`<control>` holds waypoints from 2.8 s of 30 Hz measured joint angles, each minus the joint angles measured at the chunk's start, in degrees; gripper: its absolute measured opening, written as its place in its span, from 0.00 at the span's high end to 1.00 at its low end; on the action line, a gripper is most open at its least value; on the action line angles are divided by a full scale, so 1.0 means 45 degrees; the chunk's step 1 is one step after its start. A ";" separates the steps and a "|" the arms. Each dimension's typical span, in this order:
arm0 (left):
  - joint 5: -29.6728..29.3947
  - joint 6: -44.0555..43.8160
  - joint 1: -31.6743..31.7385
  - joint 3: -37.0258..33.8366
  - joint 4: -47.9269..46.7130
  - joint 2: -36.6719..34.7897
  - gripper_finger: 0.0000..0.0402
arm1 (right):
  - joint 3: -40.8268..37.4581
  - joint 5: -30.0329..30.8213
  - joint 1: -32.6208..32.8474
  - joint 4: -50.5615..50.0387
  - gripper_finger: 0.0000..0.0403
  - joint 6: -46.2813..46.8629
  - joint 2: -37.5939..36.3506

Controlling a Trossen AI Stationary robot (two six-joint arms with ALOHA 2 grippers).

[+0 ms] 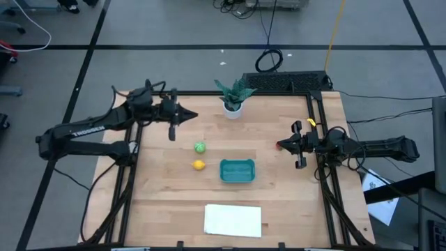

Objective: Pick and placing Produce into tupperware
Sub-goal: Put the fruits and the vegetables into the bin

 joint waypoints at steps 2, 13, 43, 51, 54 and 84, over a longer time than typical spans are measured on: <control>0.0037 -0.0151 0.0173 0.0000 0.0479 0.0180 0.98 | 0.0001 0.0000 0.0004 0.0000 1.00 0.0000 0.0000; 0.1358 -0.0510 0.1047 0.0016 0.1830 0.0763 0.98 | 0.0005 0.0005 0.0005 0.0005 1.00 0.0000 0.0000; 0.3435 0.1940 0.2030 0.7594 -0.8529 0.5805 0.98 | 0.0005 0.0039 0.0005 -0.0359 1.00 -0.0005 0.0000; 0.1188 0.4124 0.1557 0.9134 -1.1867 0.6675 0.98 | 0.0000 0.0039 0.0005 -0.0384 1.00 -0.0005 0.0000; 0.0317 0.4747 0.1318 0.9304 -1.2536 0.6894 0.98 | 0.0005 0.0039 0.0005 -0.0384 1.00 -0.0005 0.0000; -0.2425 0.9179 -0.0641 1.0579 -1.5432 0.8708 0.98 | 0.0004 0.0039 0.0002 -0.0486 1.00 -0.0096 0.0004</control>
